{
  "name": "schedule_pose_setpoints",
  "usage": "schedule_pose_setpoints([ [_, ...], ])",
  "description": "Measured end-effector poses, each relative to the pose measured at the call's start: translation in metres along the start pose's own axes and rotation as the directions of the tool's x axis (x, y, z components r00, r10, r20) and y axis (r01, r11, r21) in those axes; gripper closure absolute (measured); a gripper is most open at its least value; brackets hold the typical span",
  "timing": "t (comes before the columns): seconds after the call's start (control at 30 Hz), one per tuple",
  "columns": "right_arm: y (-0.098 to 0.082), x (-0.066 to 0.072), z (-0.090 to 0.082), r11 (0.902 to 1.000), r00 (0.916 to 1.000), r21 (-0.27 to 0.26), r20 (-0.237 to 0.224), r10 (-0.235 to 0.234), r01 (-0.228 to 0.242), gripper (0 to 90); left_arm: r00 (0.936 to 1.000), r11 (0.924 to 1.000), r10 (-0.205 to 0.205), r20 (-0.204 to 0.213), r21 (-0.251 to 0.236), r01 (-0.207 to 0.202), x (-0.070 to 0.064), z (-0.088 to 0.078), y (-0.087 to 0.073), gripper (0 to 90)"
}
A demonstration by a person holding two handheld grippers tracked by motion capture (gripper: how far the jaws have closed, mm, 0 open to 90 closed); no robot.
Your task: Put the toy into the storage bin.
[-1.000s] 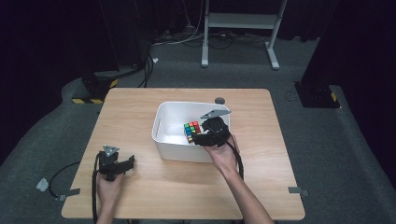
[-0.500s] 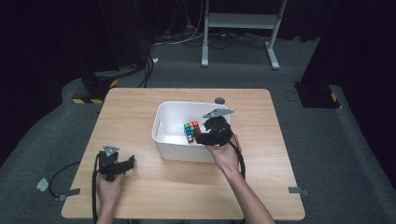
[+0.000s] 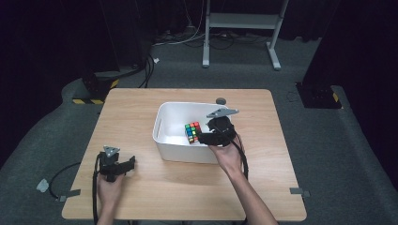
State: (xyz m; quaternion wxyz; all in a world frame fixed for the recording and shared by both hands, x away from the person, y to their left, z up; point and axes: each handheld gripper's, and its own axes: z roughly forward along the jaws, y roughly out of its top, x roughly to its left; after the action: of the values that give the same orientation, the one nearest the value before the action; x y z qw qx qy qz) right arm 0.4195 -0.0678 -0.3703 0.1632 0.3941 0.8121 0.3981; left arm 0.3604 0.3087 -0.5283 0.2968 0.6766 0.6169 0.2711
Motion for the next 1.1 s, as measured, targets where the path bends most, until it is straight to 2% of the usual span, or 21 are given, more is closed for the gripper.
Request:
schedule_pose_setpoints([
  [0.53, 0.002, -0.007, -0.012, 0.9997, 0.9999, -0.026, 0.013, 0.0, 0.0, 34.9, 1.0, 1.0, 0.0, 0.0, 0.0, 0.0, 0.0, 0.0, 0.0, 19.7],
  [0.7, 0.003, -0.007, -0.015, 0.9994, 0.9997, -0.029, 0.02, -0.016, 0.017, 35.0, 1.0, 1.0, 0.003, 0.0, 0.002, -0.003, 0.0, 0.0, 0.0, 19.7],
  [1.1, -0.001, -0.015, -0.022, 0.9986, 0.9997, -0.053, 0.026, 0.0, 0.002, 35.1, 1.0, 1.0, 0.003, -0.001, 0.002, -0.003, 0.0, 0.0, 0.0, 19.7],
])
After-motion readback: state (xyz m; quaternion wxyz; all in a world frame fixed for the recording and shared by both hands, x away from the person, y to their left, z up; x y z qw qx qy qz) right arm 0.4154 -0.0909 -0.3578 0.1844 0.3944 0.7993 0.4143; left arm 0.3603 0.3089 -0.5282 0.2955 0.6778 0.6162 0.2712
